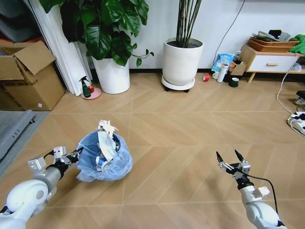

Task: Pick up the trash bin and place the garbage on the floor into it.

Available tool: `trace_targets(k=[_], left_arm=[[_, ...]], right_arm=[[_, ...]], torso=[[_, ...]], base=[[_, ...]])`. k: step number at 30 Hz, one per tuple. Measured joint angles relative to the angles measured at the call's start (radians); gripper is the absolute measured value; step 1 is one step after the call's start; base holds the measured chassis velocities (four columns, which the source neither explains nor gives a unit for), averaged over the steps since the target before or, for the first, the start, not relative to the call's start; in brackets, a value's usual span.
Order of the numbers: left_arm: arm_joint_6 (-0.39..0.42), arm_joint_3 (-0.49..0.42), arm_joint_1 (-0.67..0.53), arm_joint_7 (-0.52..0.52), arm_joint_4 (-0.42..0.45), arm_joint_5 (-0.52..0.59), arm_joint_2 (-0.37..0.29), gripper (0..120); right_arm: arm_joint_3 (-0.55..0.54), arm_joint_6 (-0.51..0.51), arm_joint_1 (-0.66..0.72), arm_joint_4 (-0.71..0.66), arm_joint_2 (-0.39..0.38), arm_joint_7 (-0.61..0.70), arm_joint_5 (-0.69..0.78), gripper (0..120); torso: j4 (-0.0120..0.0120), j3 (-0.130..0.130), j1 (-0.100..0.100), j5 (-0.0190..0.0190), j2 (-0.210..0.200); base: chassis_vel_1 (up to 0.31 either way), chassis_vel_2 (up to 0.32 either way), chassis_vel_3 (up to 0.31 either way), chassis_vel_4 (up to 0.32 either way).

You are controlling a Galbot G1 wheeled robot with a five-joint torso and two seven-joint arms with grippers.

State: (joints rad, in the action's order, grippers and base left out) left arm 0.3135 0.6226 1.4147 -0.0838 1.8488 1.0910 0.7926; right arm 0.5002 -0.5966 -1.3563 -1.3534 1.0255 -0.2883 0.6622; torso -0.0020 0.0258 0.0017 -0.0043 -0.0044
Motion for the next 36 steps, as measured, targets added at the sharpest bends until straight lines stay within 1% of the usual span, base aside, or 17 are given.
trace_targets(k=[7,10,19,22,25,28,30,34,36], left_arm=[[0.000,-0.001,-0.002,0.000,-0.002,0.001,0.000,0],[0.000,-0.001,-0.003,0.000,-0.002,0.001,-0.001,0],[0.000,-0.001,-0.002,-0.002,0.003,0.001,-0.001,0],[0.000,0.000,0.000,-0.002,0.005,0.001,-0.001,0],[0.000,0.001,0.002,-0.003,0.007,0.001,0.001,0],[0.000,0.003,0.003,-0.004,0.008,0.001,0.002,0],[0.000,0.003,0.005,-0.004,0.009,0.000,0.004,0],[0.000,0.003,0.006,-0.006,0.012,-0.001,0.005,0],[0.000,0.003,0.006,-0.006,0.013,-0.001,0.005,0]], right_arm=[[-0.003,0.000,0.002,0.001,0.001,0.000,0.006,100],[-0.003,0.000,0.001,0.001,0.001,0.000,0.008,100],[-0.003,-0.003,0.001,0.000,0.001,-0.002,0.011,100],[-0.003,-0.003,0.000,-0.001,0.001,-0.004,0.012,100],[-0.002,-0.004,-0.001,-0.002,-0.001,-0.005,0.012,100],[-0.002,-0.005,-0.002,-0.003,-0.001,-0.005,0.012,100],[-0.001,-0.005,-0.003,-0.003,-0.002,-0.007,0.013,100],[0.000,-0.005,-0.004,-0.004,-0.002,-0.008,0.013,100],[0.001,-0.006,-0.005,-0.004,-0.003,-0.009,0.014,100]], torso=[[0.0002,0.000,0.000,-0.0003,0.000],[0.0000,0.000,0.000,-0.0002,0.000],[0.0000,0.000,0.000,-0.0003,0.000],[-0.0001,0.000,0.000,0.0002,0.000],[-0.0001,0.000,0.000,-0.0007,0.000],[-0.0001,0.000,0.000,0.0002,0.000],[-0.0001,0.000,0.000,-0.0007,0.000],[0.0000,0.000,0.000,0.0001,0.000],[0.0000,0.000,0.000,-0.0002,0.000]], base=[[0.237,-0.085,-0.243,0.091],[0.217,-0.136,-0.201,0.135],[0.131,-0.168,-0.143,0.172],[0.137,-0.168,-0.127,0.165],[0.134,-0.160,-0.139,0.136],[0.165,-0.144,-0.142,0.153],[0.140,-0.119,-0.146,0.125],[0.143,-0.128,-0.130,0.136],[0.136,-0.139,-0.145,0.139]])
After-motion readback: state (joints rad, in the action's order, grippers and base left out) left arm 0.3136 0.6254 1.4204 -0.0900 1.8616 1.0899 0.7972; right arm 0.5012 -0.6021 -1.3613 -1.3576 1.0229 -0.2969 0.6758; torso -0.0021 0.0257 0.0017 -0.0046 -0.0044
